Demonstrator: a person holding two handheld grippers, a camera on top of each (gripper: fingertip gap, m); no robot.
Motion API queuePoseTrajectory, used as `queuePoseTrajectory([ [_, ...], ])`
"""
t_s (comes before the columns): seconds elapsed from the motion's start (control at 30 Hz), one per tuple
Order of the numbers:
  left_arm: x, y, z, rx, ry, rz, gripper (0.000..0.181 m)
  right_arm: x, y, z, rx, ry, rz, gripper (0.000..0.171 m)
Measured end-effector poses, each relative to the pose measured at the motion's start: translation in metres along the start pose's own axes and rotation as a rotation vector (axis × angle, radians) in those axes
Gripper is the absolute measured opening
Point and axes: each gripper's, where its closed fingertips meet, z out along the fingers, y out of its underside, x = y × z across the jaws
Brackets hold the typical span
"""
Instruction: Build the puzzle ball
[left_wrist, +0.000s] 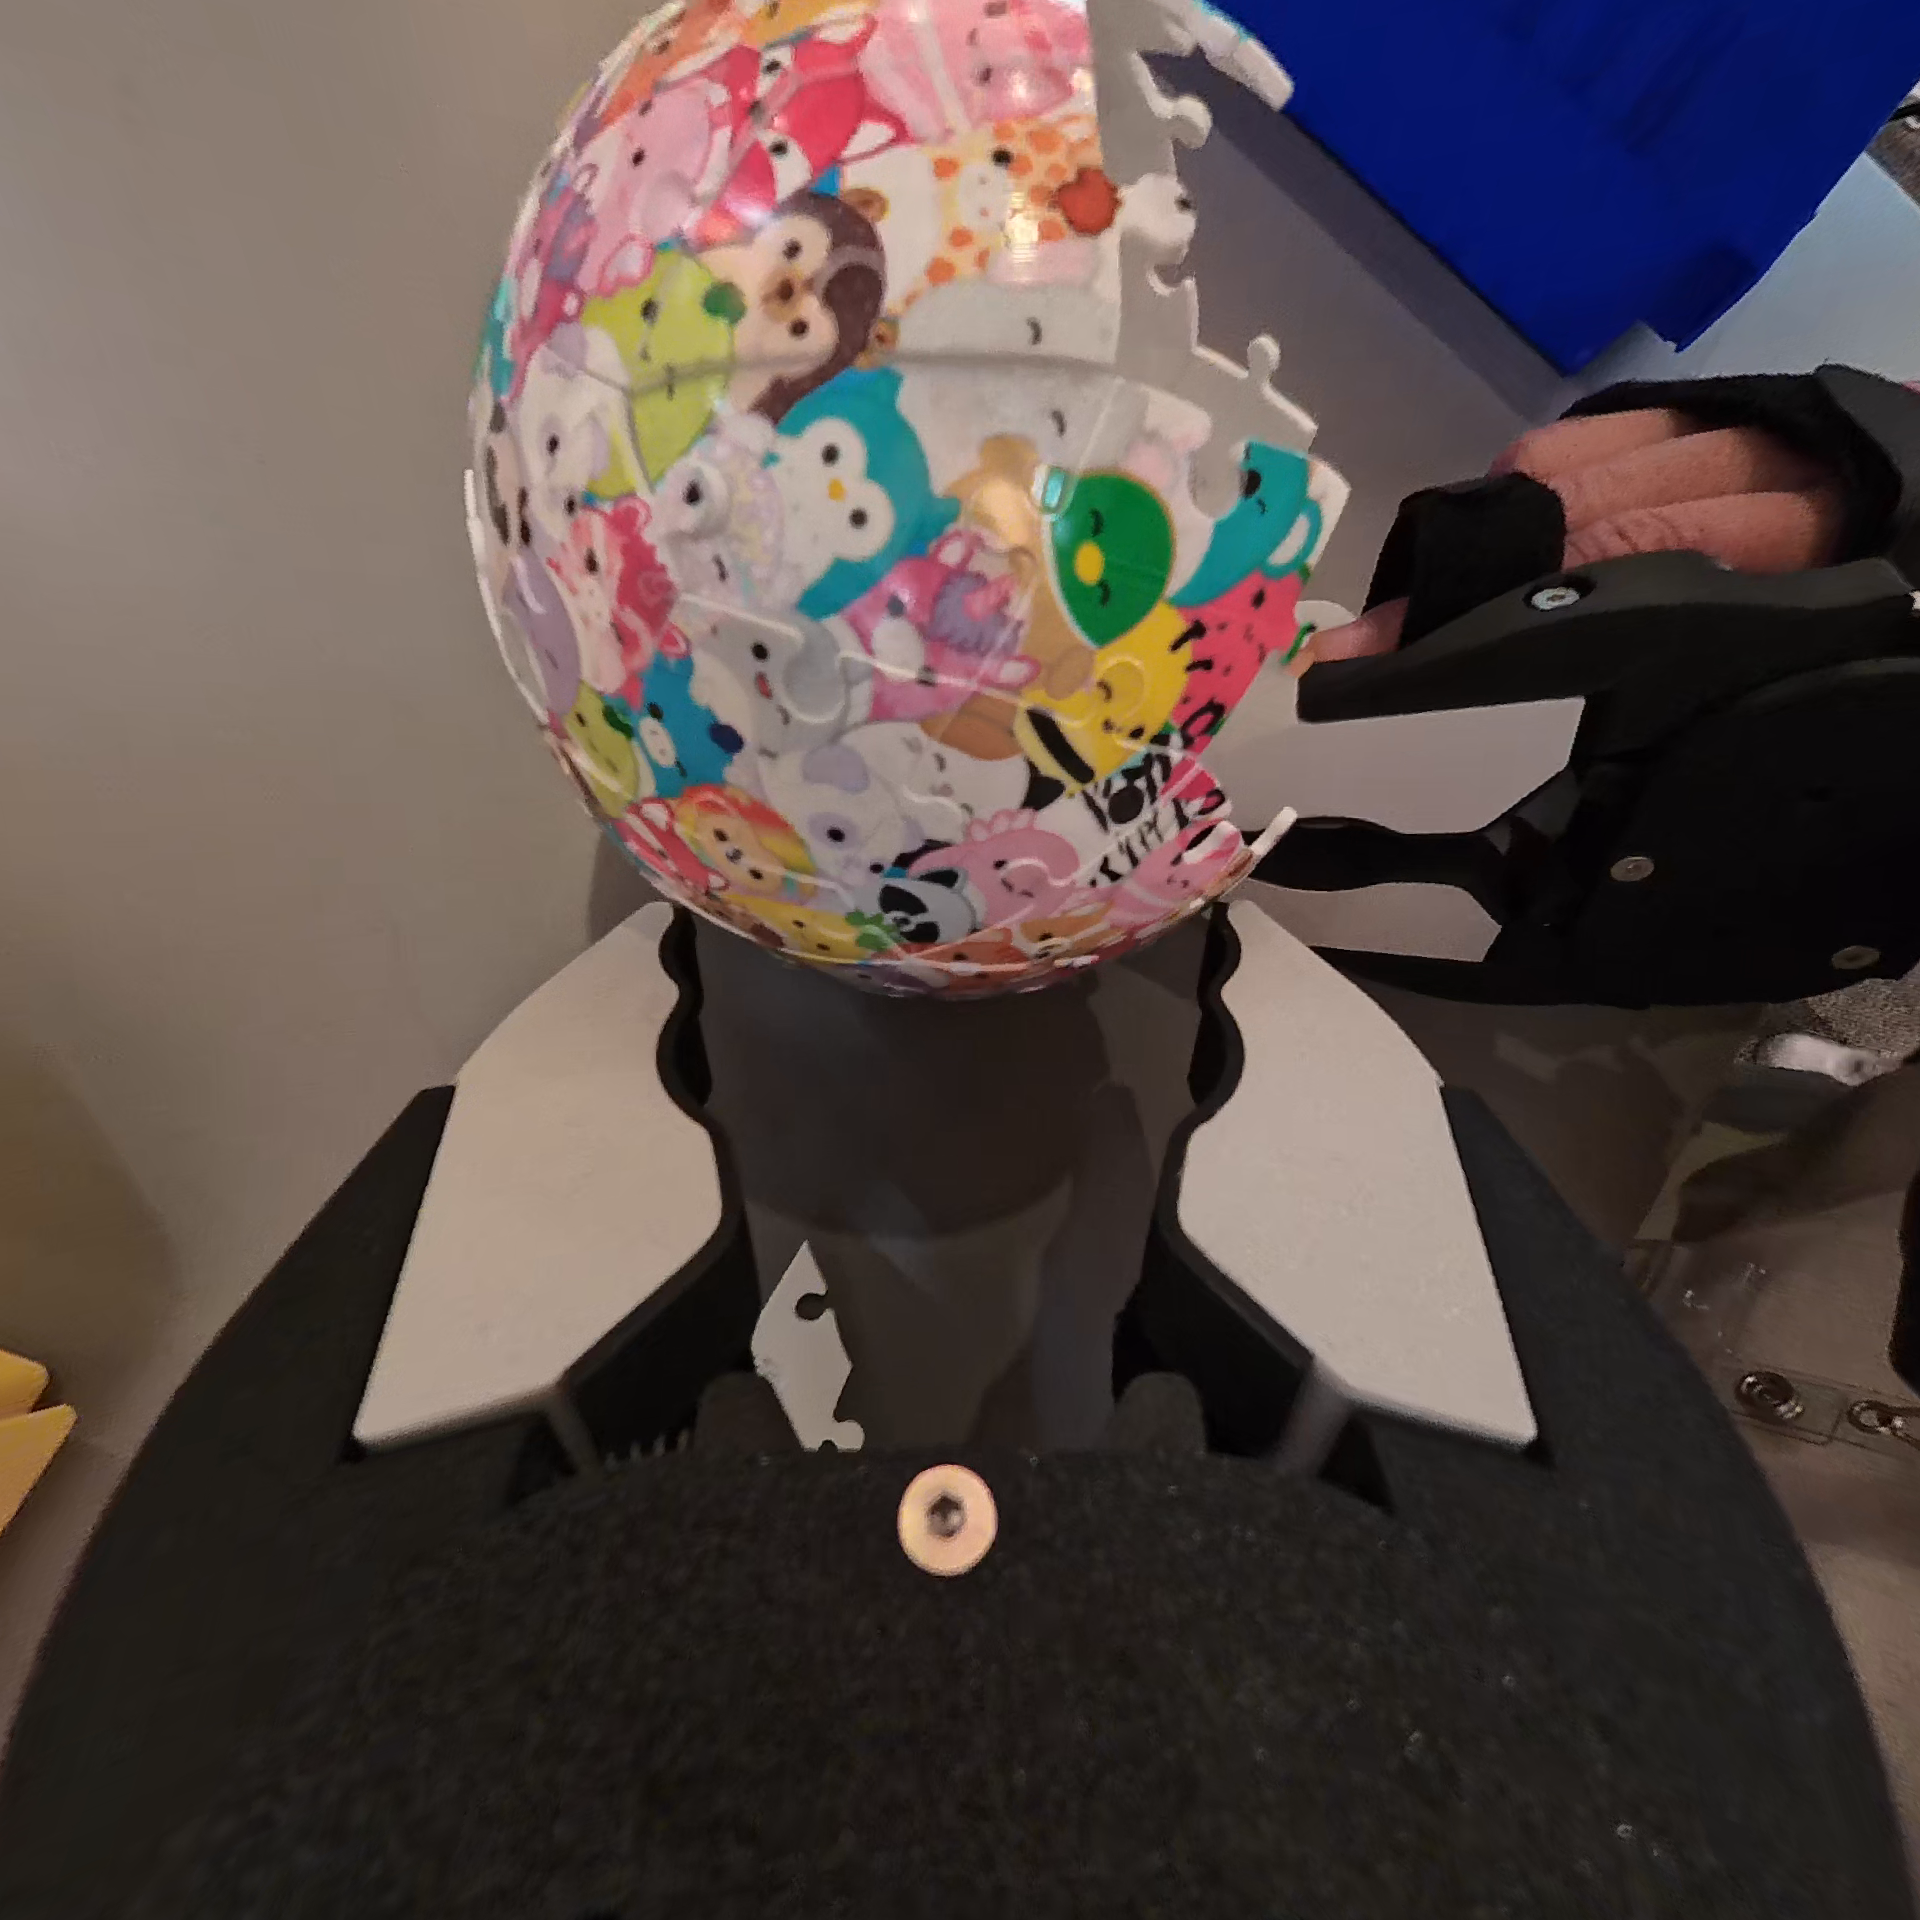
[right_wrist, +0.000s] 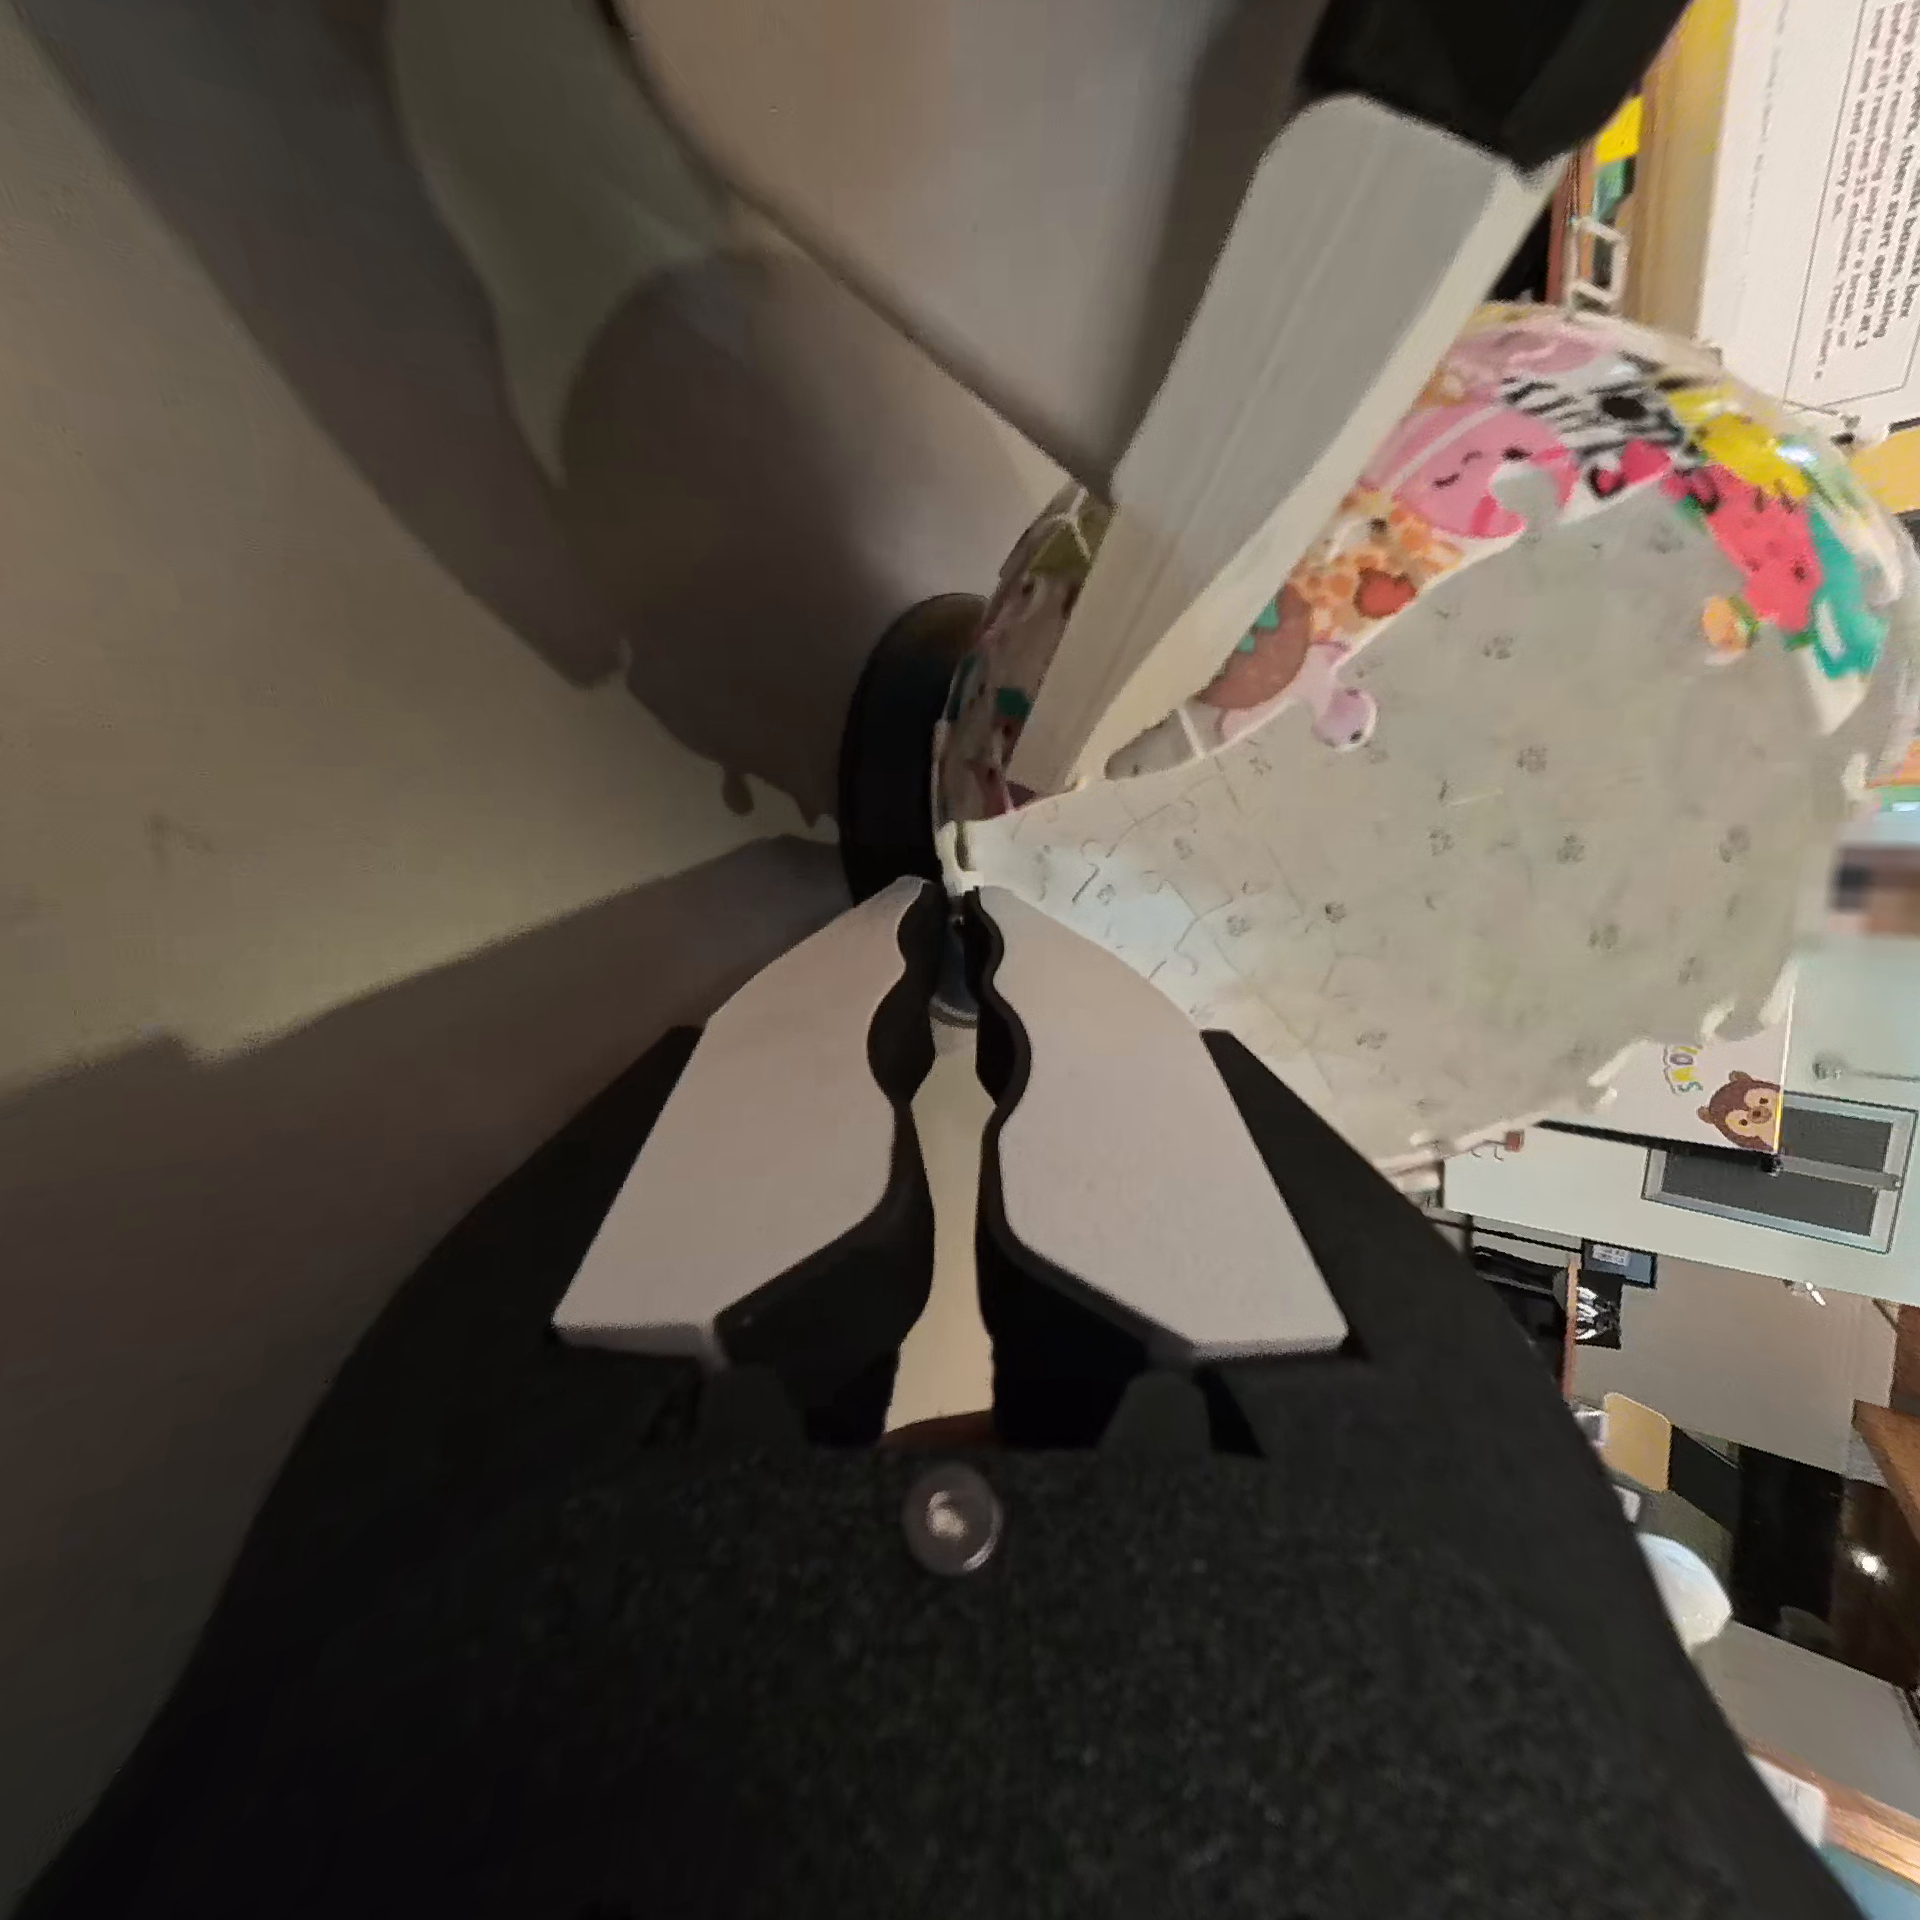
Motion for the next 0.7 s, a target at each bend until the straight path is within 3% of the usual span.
queuePoseTrajectory([
  [0.13,-0.001,0.000,0.000,-0.002,0.002,0.002,0.091,0.000,-0.001,0.001,-0.006,0.009,-0.026,0.004],
  [0.23,-0.001,-0.001,0.000,-0.002,0.005,0.005,0.091,-0.006,-0.005,0.002,0.009,-0.034,-0.007,0.019],
  [0.6,-0.002,0.000,0.001,-0.002,0.023,0.011,0.091,-0.007,-0.005,0.002,-0.034,-0.122,0.020,0.019],
  [0.7,-0.001,0.002,-0.001,-0.007,0.021,0.018,0.089,-0.005,0.004,-0.005,-0.070,-0.095,0.013,0.026],
])
